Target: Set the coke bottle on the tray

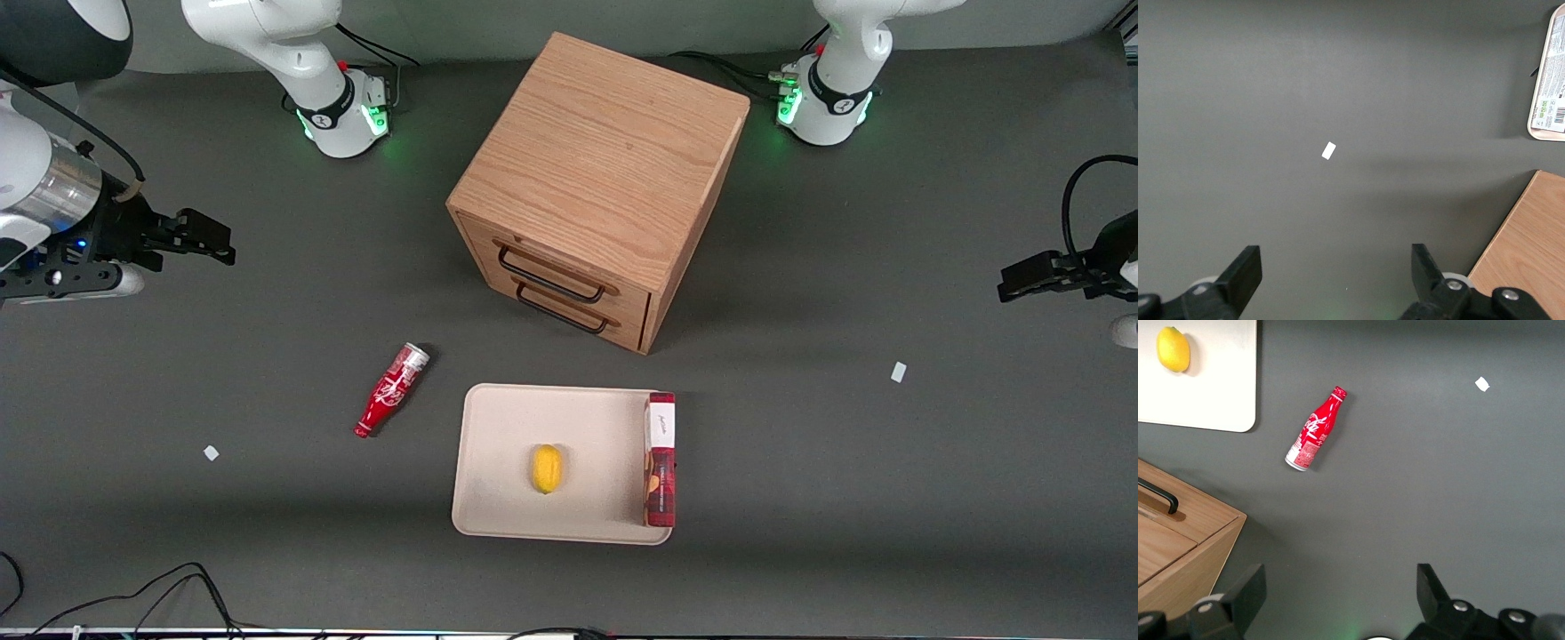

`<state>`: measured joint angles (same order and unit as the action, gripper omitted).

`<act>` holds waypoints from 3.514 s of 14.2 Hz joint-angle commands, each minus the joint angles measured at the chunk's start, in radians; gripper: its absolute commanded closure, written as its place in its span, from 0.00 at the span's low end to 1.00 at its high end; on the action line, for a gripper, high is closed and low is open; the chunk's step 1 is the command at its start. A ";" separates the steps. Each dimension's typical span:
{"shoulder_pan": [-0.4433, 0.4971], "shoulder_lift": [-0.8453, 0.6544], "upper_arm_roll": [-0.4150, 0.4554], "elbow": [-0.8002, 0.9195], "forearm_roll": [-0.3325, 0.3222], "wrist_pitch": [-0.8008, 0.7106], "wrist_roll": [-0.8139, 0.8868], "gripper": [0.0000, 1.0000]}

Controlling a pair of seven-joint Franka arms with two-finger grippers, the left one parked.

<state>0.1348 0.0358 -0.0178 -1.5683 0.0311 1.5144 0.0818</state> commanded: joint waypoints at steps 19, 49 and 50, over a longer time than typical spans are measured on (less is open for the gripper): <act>-0.003 0.084 0.101 -0.229 0.007 0.320 0.544 0.00; 0.039 0.500 0.134 -0.480 -0.257 1.155 1.095 0.00; 0.039 0.504 0.134 -0.477 -0.260 1.155 1.101 0.00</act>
<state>0.1608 0.5163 0.1236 -2.0746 -0.1849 2.6665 1.1300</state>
